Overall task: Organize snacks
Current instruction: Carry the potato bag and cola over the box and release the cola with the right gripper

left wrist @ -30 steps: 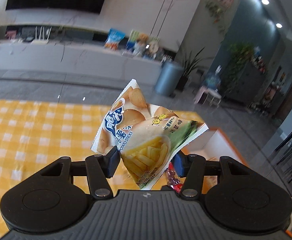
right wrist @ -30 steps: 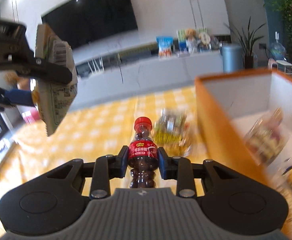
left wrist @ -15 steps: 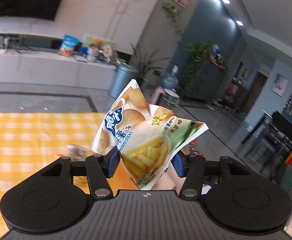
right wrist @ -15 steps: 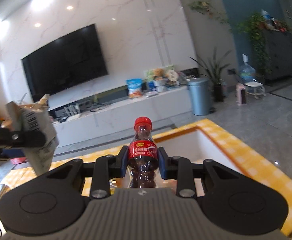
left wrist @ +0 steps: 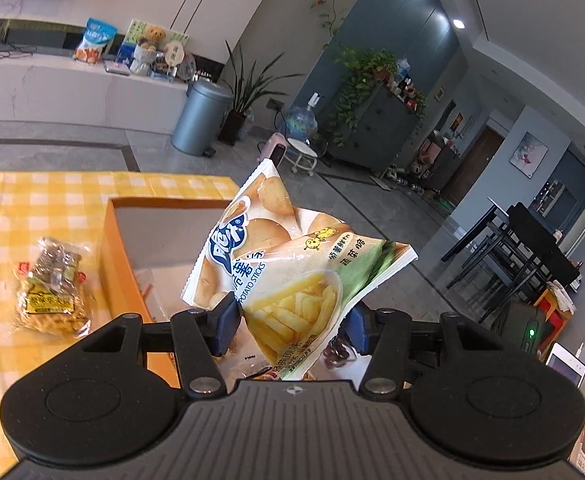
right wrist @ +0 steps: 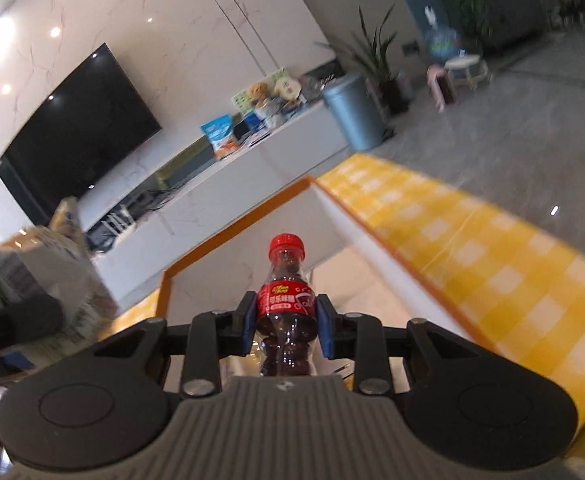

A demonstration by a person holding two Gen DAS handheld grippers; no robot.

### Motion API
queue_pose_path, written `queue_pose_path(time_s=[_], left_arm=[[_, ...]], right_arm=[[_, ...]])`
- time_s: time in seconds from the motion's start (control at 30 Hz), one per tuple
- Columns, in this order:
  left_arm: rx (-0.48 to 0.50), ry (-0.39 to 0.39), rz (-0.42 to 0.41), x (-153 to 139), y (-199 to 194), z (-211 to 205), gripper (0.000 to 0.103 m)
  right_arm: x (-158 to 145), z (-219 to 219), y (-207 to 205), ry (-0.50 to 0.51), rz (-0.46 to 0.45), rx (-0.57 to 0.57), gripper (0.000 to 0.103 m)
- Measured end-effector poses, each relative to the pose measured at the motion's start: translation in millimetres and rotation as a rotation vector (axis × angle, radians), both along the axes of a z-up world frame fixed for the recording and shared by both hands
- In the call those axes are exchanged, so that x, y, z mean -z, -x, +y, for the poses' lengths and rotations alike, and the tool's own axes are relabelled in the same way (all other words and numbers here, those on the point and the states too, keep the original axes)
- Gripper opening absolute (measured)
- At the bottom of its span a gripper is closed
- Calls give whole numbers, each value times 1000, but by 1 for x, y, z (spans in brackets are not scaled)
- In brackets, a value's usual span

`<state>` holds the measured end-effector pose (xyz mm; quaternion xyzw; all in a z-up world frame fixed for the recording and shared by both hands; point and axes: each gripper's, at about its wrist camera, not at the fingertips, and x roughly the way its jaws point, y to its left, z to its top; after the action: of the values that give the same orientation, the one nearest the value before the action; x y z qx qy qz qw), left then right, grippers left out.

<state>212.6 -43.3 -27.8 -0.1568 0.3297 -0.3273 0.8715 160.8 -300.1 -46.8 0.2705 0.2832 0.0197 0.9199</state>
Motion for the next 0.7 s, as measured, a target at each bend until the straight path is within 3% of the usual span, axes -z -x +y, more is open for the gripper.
queue_pose_path(time_s=[0.27,0.4,0.7], left_arm=[[14,-22,12,5,5,-6,62],[17,-41,6,2,6,-13,62],[15,-65,19,1,7,-18,62]], right_arm=[[9,25,-21,233,78,54,29],[15,35,-27,400,140,112,29],[23,42,-27,514,217,127,29]])
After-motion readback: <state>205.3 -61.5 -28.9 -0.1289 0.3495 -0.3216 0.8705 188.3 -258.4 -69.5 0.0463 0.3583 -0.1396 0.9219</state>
